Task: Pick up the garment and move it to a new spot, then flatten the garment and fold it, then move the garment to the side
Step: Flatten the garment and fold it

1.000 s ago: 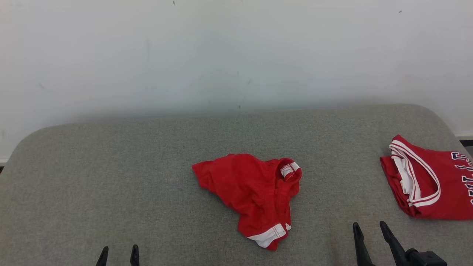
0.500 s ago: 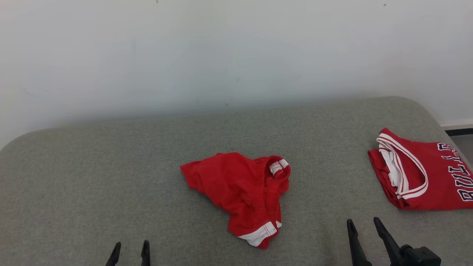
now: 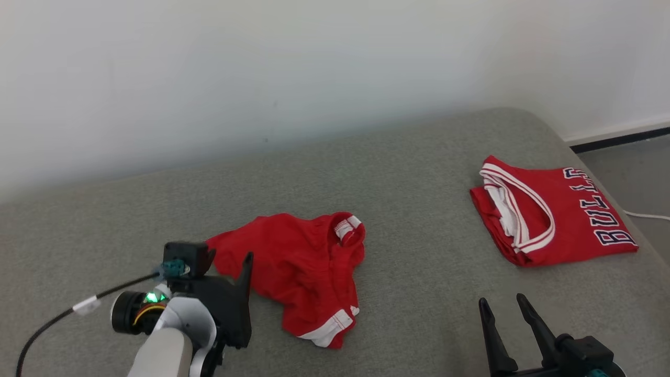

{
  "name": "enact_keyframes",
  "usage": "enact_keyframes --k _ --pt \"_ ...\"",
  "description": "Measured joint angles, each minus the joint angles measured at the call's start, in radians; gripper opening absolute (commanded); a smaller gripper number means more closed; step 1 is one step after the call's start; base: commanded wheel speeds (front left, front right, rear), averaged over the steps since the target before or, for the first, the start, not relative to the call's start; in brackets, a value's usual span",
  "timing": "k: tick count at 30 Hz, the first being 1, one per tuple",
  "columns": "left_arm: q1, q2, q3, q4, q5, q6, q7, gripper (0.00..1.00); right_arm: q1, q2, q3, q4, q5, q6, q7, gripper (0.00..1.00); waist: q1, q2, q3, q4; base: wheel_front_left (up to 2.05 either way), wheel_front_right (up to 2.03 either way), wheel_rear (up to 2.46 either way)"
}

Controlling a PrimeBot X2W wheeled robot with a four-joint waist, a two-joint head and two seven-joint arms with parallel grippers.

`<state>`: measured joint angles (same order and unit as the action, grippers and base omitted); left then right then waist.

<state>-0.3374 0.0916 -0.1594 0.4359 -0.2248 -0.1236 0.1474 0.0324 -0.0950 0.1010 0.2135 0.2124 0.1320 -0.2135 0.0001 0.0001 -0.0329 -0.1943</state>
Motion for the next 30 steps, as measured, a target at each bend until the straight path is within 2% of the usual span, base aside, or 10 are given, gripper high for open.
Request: enact_keyframes --k 6,8,9,15,19,24,30 --pt "-0.133 -0.016 -0.003 0.067 -0.023 0.041 0.176 1.0 -0.013 -0.004 0.012 0.002 0.008 0.0 0.001 1.0 0.0 0.0 0.02 -0.088 0.0 0.0 0.0" --pt "-0.173 -0.02 -0.002 0.081 -0.026 0.064 0.209 1.0 -0.015 -0.004 0.016 0.004 0.01 0.0 -0.002 1.0 0.0 0.0 0.029 -0.12 0.0 0.0 0.0" --pt "-0.203 -0.024 -0.003 0.096 -0.031 0.09 0.243 1.0 -0.018 -0.004 0.02 0.006 0.011 0.0 -0.004 1.0 0.0 0.0 0.038 -0.152 0.0 0.0 0.0" --pt "-0.267 -0.033 -0.042 0.131 -0.036 0.128 0.33 1.0 -0.031 -0.005 0.017 0.014 0.015 0.0 -0.012 1.0 0.0001 0.0001 0.07 -0.237 0.0 0.0 0.0" --pt "-0.289 -0.035 -0.07 0.143 -0.019 0.145 0.341 1.0 -0.035 -0.003 0.029 0.019 0.021 0.0 -0.016 1.0 0.0 0.0 0.093 -0.281 0.0 0.0 0.0" --pt "-0.318 0.009 -0.107 0.183 0.054 0.192 0.379 1.0 -0.048 0.006 0.028 0.021 0.028 0.0 -0.026 1.0 0.0 0.0001 0.128 -0.311 0.0 0.0 0.0" --pt "-0.361 0.05 -0.137 0.229 0.086 0.185 0.448 1.0 -0.053 0.016 0.025 0.027 0.03 0.0 -0.035 1.0 0.0 0.0001 0.164 -0.325 0.0 0.0 0.0"
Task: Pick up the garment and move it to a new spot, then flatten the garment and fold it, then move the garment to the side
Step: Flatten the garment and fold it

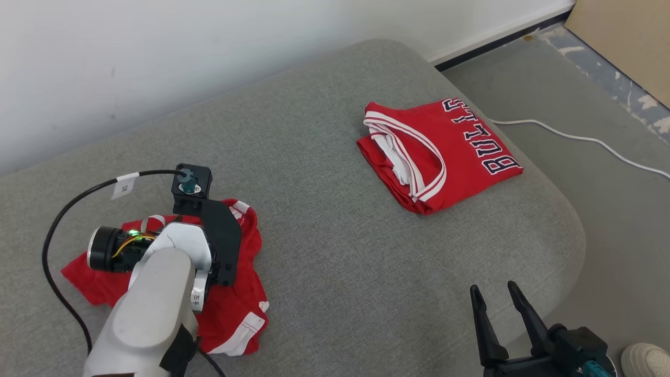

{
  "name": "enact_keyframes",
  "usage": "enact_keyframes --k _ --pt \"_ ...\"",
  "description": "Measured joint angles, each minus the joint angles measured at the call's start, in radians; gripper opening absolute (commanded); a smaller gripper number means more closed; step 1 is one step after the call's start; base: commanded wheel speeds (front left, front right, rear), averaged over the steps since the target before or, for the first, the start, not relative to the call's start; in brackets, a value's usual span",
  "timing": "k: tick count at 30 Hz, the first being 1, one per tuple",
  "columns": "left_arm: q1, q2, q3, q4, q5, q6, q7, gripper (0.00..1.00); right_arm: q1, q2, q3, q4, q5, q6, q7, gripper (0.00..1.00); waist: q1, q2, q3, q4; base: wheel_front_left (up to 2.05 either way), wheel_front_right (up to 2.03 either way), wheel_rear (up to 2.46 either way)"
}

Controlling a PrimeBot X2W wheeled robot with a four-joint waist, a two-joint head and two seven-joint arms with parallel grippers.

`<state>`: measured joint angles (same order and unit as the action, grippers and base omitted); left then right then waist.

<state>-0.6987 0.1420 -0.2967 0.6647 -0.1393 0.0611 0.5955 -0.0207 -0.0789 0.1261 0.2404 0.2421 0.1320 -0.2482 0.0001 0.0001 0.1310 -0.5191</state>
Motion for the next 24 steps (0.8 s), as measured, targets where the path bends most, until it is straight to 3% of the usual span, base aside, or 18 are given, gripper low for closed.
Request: enact_keyframes --k 3,4,5,6,11,18,24 --pt "-0.011 0.003 -0.01 0.017 0.001 -0.001 0.015 1.0 -0.002 0.006 0.002 0.005 0.0 0.0 -0.005 1.0 0.0 0.0 0.014 -0.002 0.0 0.0 0.0" --pt "-0.017 0.006 -0.016 0.027 0.008 -0.001 0.021 0.85 -0.004 0.007 0.004 0.007 0.0 0.0 -0.007 1.0 0.0 0.0 0.018 -0.002 0.0 0.0 0.0" --pt "-0.021 0.01 -0.02 0.032 0.012 -0.004 0.022 0.31 -0.008 0.009 0.006 0.009 0.0 0.0 -0.007 1.0 0.0 0.0 0.021 -0.003 0.0 0.0 0.0" --pt "-0.023 0.014 -0.027 0.037 0.019 -0.008 0.024 0.0 -0.013 0.01 0.007 0.011 0.0 0.0 -0.007 1.0 0.0 0.0 0.023 -0.003 0.0 0.0 0.0" --pt "-0.024 0.012 -0.03 0.042 0.015 -0.009 -0.034 0.0 -0.022 0.014 0.008 0.017 0.0 0.0 -0.009 1.0 0.0 0.0 0.029 0.0 0.0 0.0 0.0" --pt "-0.078 -0.064 -0.014 -0.038 -0.058 -0.038 -0.327 0.0 -0.023 0.015 0.006 0.026 -0.001 0.0 -0.009 1.0 0.0 0.0 0.024 0.031 0.0 0.0 0.0" --pt "-0.129 -0.088 -0.053 -0.125 -0.209 -0.09 -0.509 0.0 -0.029 0.002 0.009 0.033 -0.005 0.0 -0.01 1.0 -0.0001 0.0 0.0 0.062 0.0 0.0 0.0"
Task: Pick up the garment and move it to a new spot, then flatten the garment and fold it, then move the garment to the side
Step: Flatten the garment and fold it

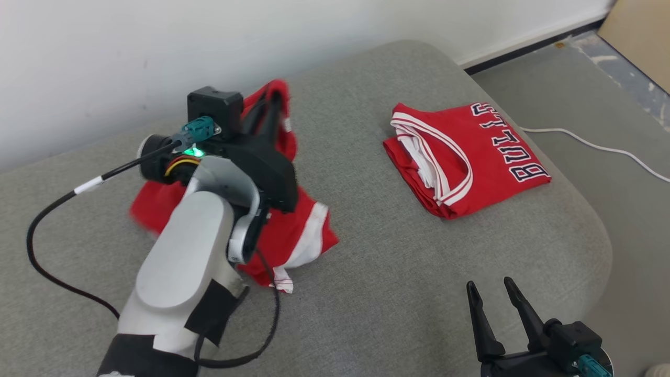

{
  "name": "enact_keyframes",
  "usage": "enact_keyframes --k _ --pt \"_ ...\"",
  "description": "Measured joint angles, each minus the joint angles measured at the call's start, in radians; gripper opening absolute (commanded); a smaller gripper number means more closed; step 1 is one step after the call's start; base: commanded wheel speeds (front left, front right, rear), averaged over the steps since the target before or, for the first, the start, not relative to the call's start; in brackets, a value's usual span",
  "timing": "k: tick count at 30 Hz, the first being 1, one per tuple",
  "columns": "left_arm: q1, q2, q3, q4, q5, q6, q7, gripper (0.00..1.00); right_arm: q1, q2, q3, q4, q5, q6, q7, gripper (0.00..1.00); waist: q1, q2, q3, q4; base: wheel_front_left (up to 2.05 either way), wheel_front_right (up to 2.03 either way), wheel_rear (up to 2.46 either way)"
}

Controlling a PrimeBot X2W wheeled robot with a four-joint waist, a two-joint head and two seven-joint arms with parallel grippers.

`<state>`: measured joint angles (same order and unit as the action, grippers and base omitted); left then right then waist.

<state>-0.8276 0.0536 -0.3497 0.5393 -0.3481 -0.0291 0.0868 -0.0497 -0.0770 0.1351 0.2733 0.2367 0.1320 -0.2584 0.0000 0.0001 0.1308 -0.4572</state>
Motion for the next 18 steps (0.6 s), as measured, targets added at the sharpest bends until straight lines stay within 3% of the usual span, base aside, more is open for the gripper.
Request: enact_keyframes --k 3,8,13,18 --pt "-0.015 -0.001 -0.084 -0.087 -0.153 -0.002 -0.054 0.0 0.003 -0.007 0.004 0.001 -0.001 0.0 0.004 1.0 0.0 0.0 -0.016 0.019 0.0 0.0 0.0" --pt "-0.074 -0.004 -0.189 -0.237 -0.342 0.049 -0.135 0.0 0.01 -0.01 0.01 -0.003 -0.001 0.0 0.013 1.0 0.0 -0.0001 -0.042 0.054 0.0 0.0 0.0" --pt "-0.113 -0.006 -0.233 -0.307 -0.421 0.12 -0.166 0.0 0.02 -0.01 0.008 -0.011 -0.002 0.0 0.022 1.0 -0.0001 -0.0001 -0.064 0.092 0.0 0.0 0.0" --pt "-0.074 0.008 -0.232 -0.261 -0.441 0.16 -0.164 0.0 0.031 -0.014 0.006 -0.024 -0.004 0.0 0.03 1.0 -0.0001 -0.0001 -0.076 0.133 0.0 0.0 0.0"
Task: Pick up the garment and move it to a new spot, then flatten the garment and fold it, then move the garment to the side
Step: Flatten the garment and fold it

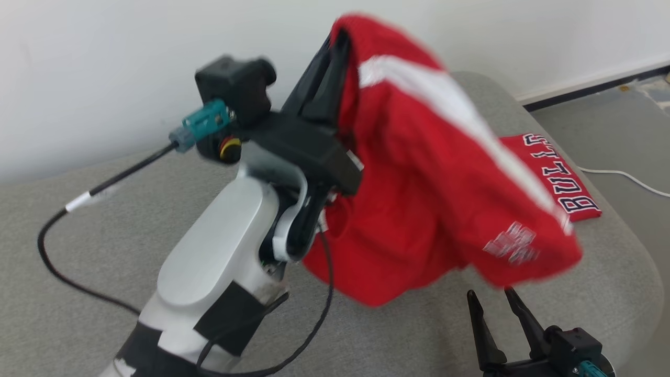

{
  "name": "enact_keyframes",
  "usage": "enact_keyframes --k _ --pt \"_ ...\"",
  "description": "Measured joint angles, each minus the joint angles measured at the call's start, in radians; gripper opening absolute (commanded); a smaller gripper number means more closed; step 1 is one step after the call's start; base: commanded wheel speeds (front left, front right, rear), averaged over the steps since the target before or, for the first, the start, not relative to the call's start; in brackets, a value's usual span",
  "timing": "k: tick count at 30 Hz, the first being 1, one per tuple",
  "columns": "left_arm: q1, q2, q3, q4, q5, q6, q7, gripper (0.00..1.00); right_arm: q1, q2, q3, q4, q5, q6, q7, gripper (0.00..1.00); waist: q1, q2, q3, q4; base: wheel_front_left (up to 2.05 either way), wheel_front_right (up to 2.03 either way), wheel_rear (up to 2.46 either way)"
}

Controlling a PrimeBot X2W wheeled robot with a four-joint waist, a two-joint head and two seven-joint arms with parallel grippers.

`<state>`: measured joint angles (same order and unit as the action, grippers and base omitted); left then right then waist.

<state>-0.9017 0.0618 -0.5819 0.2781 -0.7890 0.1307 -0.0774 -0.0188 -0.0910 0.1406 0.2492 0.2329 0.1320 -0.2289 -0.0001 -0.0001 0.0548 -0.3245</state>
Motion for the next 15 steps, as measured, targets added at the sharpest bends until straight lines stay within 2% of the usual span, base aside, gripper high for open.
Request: enact_keyframes --k 4,9,15 --pt "0.08 0.035 -0.005 0.065 -0.002 0.017 0.009 0.0 0.003 -0.002 0.002 -0.006 0.0 0.0 0.004 1.0 0.0 0.0 -0.003 0.023 0.0 0.0 0.0" --pt "0.23 0.111 -0.014 0.2 0.003 0.046 0.005 0.0 0.005 -0.002 0.01 -0.016 0.0 0.0 0.01 1.0 0.0 0.0 -0.005 0.05 0.0 0.0 0.0" --pt "0.358 0.156 0.02 0.304 -0.027 0.06 -0.029 0.0 0.02 -0.013 0.008 -0.028 0.0 0.0 0.02 1.0 0.0001 0.0 0.001 0.075 0.0 0.0 0.0"
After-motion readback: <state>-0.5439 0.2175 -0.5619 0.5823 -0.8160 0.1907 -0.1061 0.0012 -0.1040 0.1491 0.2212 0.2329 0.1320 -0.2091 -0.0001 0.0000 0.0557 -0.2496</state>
